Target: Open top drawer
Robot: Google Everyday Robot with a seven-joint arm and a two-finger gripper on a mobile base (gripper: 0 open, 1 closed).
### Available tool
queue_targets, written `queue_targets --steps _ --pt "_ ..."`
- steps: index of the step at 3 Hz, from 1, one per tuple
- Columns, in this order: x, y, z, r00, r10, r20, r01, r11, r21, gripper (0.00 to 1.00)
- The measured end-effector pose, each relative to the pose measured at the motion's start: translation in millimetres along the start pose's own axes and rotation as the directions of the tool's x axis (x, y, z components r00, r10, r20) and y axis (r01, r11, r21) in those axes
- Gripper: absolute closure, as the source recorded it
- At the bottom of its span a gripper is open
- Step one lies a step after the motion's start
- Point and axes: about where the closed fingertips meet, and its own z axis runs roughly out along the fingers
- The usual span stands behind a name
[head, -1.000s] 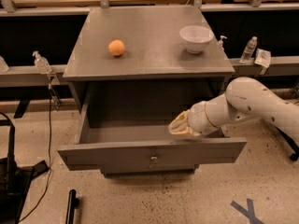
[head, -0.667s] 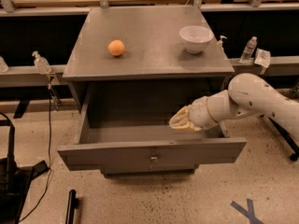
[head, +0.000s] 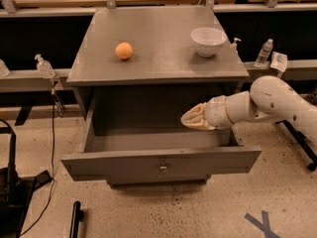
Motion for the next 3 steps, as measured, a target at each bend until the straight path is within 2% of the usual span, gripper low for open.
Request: queue_targets --steps 1,3 --pt "-1.4 0.5 -0.7 1.000 0.002 0.012 -0.002 1.0000 0.004 0.85" --pt "-2.9 2.0 3.9 1.000 0.001 0.015 0.000 1.0000 -0.004 0.37"
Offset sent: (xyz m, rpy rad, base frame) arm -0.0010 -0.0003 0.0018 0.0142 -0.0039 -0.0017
